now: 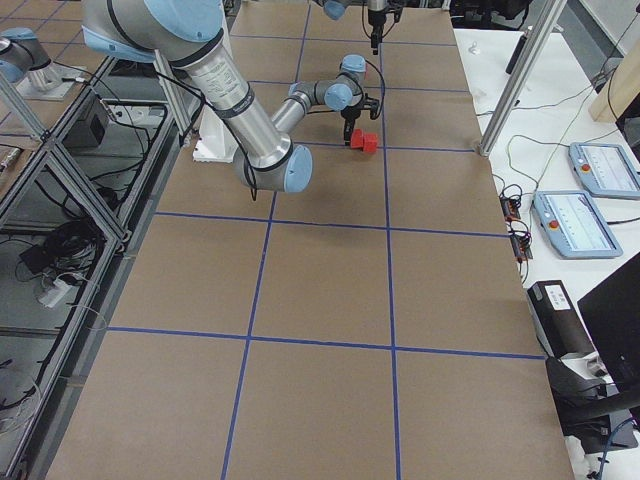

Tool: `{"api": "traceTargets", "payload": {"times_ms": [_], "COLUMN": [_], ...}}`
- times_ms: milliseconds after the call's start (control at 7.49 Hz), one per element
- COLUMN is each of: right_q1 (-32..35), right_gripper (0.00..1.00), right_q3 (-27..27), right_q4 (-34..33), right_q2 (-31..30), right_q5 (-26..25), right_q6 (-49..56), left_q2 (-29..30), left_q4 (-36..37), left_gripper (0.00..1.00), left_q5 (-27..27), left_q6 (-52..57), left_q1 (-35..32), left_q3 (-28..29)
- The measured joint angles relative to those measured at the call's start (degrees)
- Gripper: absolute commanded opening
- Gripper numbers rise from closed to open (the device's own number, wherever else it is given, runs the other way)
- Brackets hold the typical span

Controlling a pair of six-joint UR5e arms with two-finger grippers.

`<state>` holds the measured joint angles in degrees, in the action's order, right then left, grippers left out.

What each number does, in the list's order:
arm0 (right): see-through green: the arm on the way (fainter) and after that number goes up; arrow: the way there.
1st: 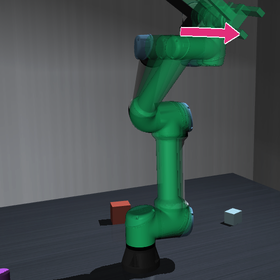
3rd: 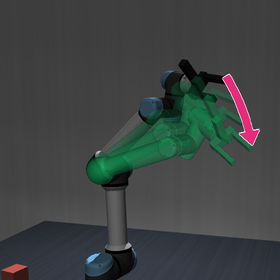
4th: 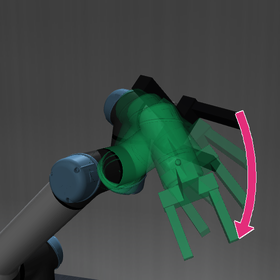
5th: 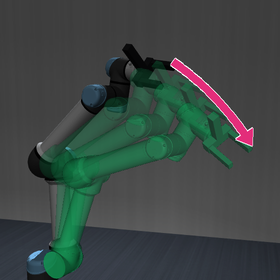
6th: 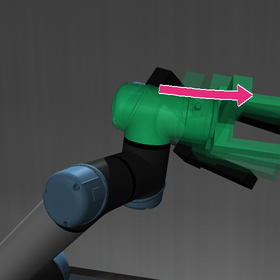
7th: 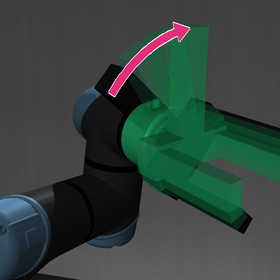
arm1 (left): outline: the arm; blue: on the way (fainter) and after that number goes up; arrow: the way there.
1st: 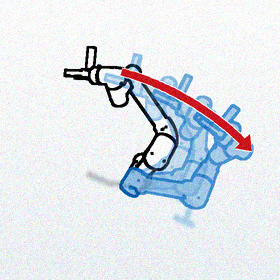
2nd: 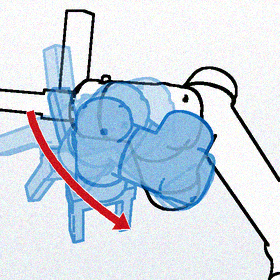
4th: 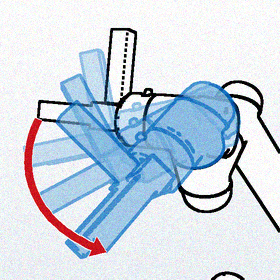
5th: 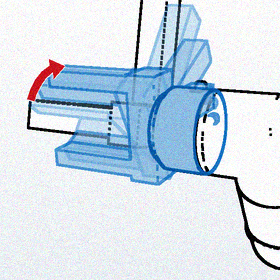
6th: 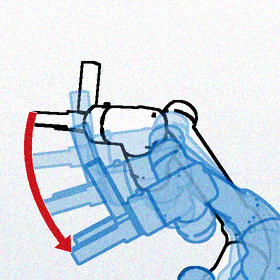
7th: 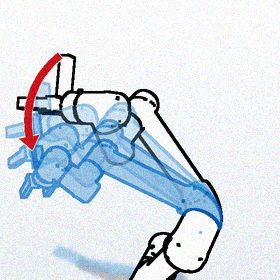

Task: Form red blocks into L shape at center
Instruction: 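Lower the cube against the center cube and open the right gripper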

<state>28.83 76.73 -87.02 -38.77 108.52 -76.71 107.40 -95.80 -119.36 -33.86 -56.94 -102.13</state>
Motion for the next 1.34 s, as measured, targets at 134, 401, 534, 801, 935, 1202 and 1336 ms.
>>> {"api": "traceTargets", "payload": {"times_ms": [134,401,534,801,935,1202,1336], "right_q1": [0.0,0.1,0.2,0.2,0.3,0.9,2.0], "right_gripper": [0.00,0.65,0.98,0.99,0.99,0.99,0.99], "right_q3": [0.0,0.0,0.0,0.0,0.0,0.4,1.3], "right_q4": [0.0,0.3,0.9,1.7,1.8,1.9,1.7], "right_q2": [0.0,-0.1,-0.3,-0.7,-0.9,-0.9,-0.8], "right_q5": [0.0,0.0,0.0,-0.3,-0.4,-0.3,0.2], "right_q6": [0.3,0.4,0.2,-0.2,-0.3,-0.3,-0.2], "left_q2": [0.0,0.0,0.1,0.1,0.1,0.1,0.0], "left_q4": [0.0,0.0,0.0,0.0,0.0,0.0,0.0], "left_gripper": [1.00,1.00,1.00,1.00,1.00,1.00,1.00], "left_q5": [0.0,0.0,0.0,0.0,0.0,0.0,0.0], "left_q6": [0.0,-0.1,-0.1,-0.1,-0.1,-0.2,-1.3], "left_q1": [0.0,0.1,0.1,0.0,0.0,0.0,0.0], "left_q3": [0.0,0.0,0.0,0.0,0.0,0.0,0.0]}}
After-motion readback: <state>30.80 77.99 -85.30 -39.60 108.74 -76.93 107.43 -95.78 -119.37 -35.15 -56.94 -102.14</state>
